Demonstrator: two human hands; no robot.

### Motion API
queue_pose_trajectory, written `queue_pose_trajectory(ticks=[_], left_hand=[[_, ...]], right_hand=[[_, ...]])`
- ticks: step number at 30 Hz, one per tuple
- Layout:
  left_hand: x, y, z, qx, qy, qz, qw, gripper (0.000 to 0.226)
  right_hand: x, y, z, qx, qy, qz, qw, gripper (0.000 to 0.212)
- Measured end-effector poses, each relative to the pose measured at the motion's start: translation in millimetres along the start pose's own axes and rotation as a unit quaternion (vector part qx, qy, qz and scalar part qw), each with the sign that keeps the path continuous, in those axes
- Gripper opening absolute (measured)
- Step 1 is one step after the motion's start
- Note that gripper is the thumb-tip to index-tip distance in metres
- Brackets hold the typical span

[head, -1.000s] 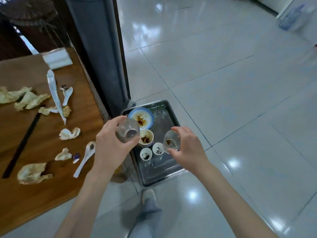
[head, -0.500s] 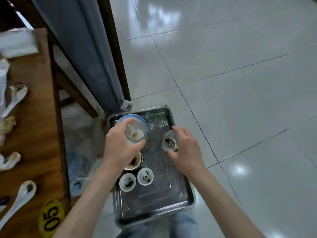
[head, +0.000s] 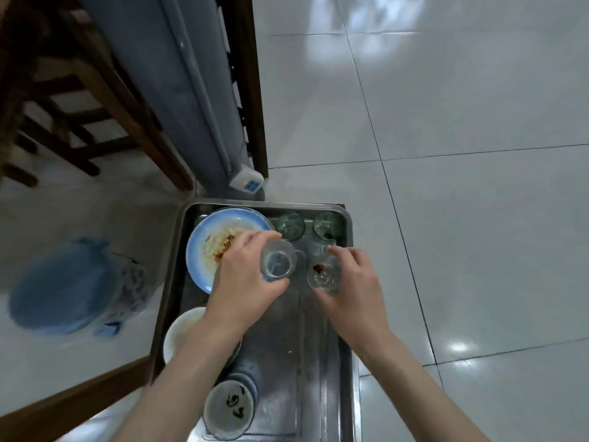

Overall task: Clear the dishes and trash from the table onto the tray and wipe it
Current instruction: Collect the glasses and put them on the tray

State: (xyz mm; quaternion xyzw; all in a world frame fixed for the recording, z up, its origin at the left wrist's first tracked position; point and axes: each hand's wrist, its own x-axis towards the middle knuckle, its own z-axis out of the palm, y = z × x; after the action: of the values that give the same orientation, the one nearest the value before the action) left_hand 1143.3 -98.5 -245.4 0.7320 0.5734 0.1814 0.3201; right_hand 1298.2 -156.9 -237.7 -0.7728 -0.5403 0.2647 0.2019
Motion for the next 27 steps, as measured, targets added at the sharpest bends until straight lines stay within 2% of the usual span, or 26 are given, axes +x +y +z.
queue_pose_trajectory(ticks=[6,11,19,27], left_hand=[[13.3,-3.9,36.0,0.012,-0.006,-0.017,1.000,0.070],[13.7,-7.9,50.0,0.001,-0.012,-0.032,0.999,0.084],[23.2,-16.8,68.5,0.063,0.027,-0.020,0.997,0.081],[21.6,-22.1,79.6,0.098,0.040,-0.013,0.994,0.082]], right_hand=[[28.0,28.5,17.7,0.005,0.009,-0.014,1.000,0.056],[33.8,42.3,27.1,0.001,-0.004,-0.017,1.000,0.069],[45.7,52.3,40.9,0.014,-0.007,-0.030,0.999,0.082],[49.0,59.9,45.0,0.007,-0.023,-0.024,0.999,0.083]])
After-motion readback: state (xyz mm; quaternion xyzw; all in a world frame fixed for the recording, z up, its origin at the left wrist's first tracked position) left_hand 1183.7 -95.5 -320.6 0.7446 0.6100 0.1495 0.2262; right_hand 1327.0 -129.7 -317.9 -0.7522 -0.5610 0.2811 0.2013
